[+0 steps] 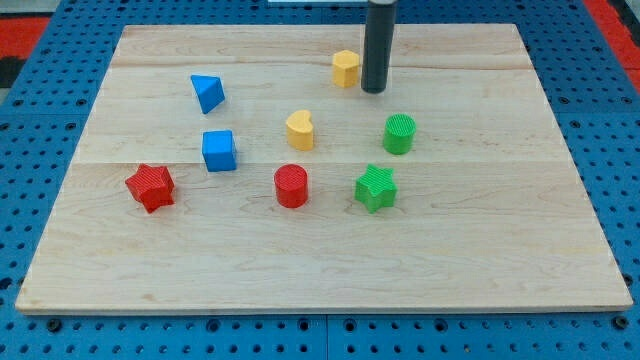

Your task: Push the yellow hexagon to the top center of the board

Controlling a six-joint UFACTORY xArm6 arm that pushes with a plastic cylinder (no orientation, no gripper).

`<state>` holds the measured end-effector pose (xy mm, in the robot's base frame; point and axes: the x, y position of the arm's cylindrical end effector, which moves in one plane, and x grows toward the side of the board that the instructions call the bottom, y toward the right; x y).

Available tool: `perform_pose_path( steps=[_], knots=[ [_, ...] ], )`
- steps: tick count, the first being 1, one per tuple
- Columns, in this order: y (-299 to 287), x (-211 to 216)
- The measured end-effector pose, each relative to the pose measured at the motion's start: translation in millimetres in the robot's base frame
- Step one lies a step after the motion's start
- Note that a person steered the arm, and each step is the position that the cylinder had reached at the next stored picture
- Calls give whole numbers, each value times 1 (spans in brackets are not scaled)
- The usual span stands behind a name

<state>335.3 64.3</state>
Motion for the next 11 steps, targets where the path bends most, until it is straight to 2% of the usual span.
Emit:
perform_pose_path(
  steps=[1, 4, 5, 6, 7, 8, 9, 10, 11],
  knots=[
    [-31, 11],
    [-45, -114],
    [-45, -102],
    [-45, -39],
    [-36, -60],
    [-23, -107],
    [-18, -123],
    [-9, -90],
    [29, -97]
  ],
)
